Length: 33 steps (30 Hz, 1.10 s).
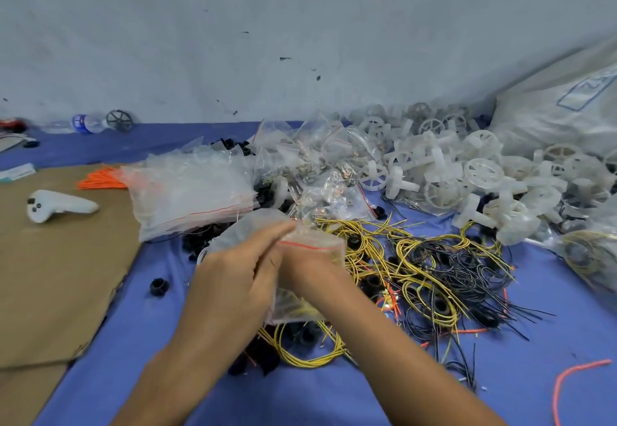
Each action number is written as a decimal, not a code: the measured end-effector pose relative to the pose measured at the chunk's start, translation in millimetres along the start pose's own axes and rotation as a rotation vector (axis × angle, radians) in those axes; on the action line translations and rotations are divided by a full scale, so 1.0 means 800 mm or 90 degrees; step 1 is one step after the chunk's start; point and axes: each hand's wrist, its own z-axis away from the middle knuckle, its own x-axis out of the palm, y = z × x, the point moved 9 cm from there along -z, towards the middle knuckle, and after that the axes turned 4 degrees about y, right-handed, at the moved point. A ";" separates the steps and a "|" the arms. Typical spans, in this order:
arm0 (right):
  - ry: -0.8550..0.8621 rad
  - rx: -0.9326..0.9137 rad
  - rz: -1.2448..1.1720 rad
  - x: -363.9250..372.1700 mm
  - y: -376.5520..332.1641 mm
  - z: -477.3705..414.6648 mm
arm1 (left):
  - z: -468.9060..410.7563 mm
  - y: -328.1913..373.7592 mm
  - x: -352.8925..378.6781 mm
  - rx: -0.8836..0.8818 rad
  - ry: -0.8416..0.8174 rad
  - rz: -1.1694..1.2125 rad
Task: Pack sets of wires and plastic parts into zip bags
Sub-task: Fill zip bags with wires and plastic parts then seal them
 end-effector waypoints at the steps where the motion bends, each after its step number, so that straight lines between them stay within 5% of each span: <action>1: -0.054 -0.073 -0.125 -0.008 -0.013 0.009 | -0.009 -0.008 -0.006 -0.018 0.020 0.017; 5: 0.122 -0.199 -0.271 -0.097 -0.007 0.041 | -0.060 -0.049 -0.036 -0.105 0.099 0.181; 10: 0.346 -0.230 -0.717 -0.156 0.042 0.101 | -0.123 -0.103 -0.079 -0.243 0.224 0.341; 17: 0.136 -0.163 -0.430 -0.002 -0.018 0.037 | -0.129 -0.093 -0.091 -0.200 0.229 0.307; 24: 0.150 -0.106 -0.252 0.068 -0.080 -0.005 | -0.100 -0.098 -0.092 -0.206 0.218 0.261; 33: 0.118 0.068 -1.013 0.052 0.030 0.013 | -0.092 -0.106 -0.108 -0.205 0.232 0.282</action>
